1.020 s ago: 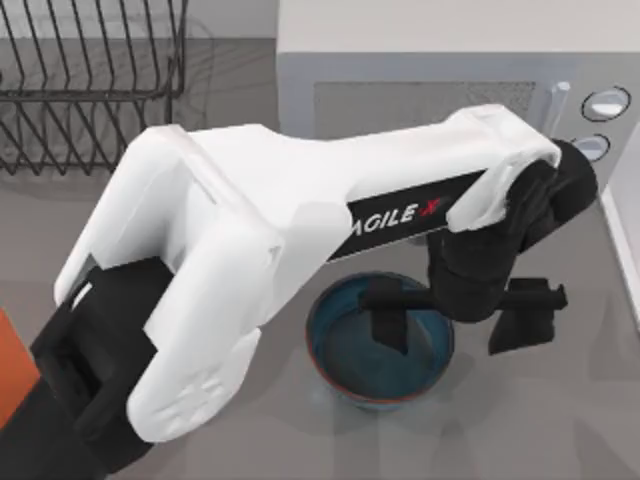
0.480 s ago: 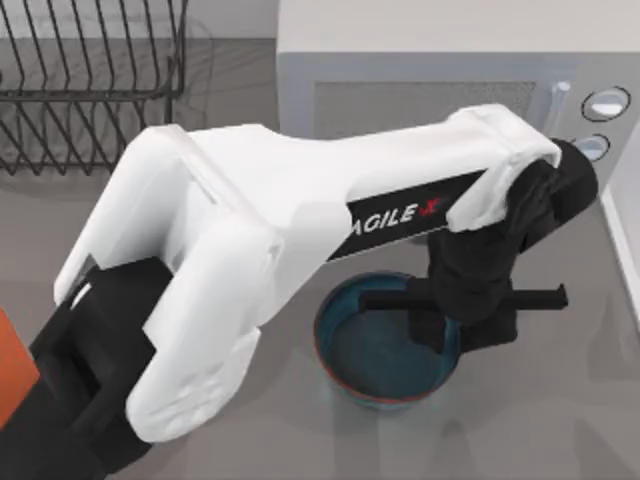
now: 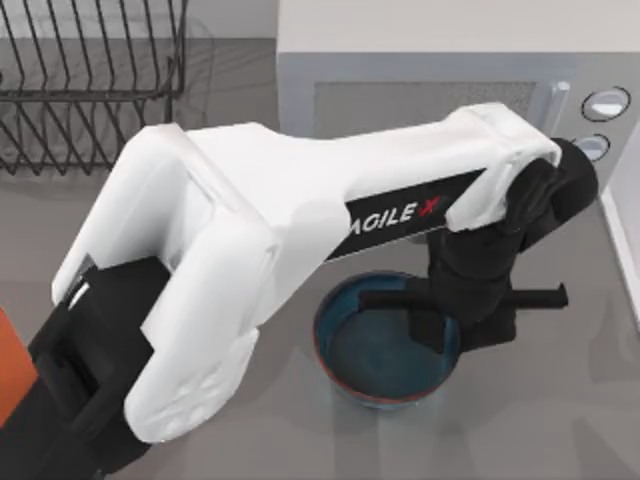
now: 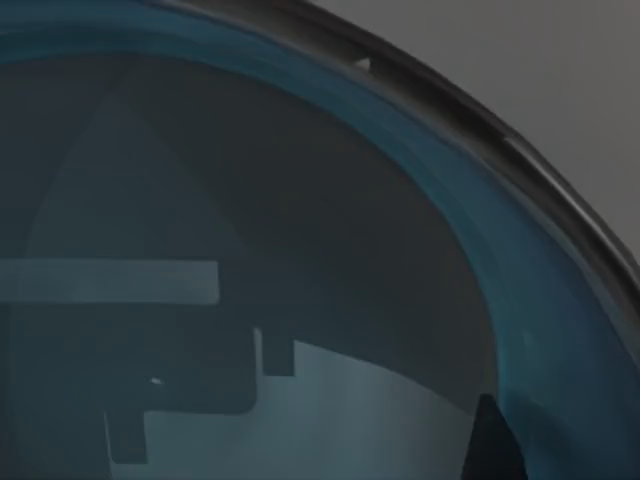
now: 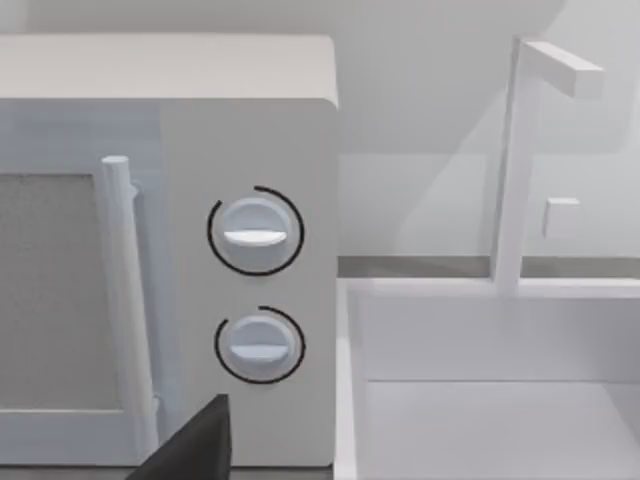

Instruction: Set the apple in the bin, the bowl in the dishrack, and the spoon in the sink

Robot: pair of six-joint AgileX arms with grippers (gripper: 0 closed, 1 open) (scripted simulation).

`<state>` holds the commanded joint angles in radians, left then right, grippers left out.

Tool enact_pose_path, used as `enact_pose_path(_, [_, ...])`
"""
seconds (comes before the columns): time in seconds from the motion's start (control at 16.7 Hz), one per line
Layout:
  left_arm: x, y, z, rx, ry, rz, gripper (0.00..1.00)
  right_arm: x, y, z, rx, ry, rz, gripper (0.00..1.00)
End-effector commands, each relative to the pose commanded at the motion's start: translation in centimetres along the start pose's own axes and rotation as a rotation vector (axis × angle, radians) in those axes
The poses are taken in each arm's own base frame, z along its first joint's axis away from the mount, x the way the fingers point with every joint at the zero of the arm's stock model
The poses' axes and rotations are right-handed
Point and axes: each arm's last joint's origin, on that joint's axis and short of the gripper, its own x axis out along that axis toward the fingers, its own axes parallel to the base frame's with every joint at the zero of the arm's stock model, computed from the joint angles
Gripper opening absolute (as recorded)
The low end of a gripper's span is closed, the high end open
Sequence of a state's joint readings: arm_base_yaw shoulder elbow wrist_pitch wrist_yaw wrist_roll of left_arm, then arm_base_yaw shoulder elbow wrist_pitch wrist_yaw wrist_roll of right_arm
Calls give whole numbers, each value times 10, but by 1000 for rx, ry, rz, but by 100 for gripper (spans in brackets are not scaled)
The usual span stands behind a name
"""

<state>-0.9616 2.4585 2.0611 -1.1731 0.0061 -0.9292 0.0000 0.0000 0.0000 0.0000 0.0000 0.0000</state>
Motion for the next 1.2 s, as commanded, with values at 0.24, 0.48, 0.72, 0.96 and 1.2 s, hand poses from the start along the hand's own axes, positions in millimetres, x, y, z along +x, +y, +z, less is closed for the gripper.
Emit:
enact_pose_path(0.24, [-4,-2,0,0,5,7,0,0,0,0,0,0,0,100])
enact_pose_path(0.48, [-39,-6,2,0,7,10,0,0,0,0,0,0,0,100])
enact_pose_path(0.72, [-81,-4,1,0,2,4,0,0,0,0,0,0,0,100])
enact_pose_path(0.96, [-101,1,0,0,-1,-1,0,0,0,0,0,0,0,100])
enact_pose_path(1.2, [-101,1,0,1,-2,-3,0,0,0,0,0,0,0,100])
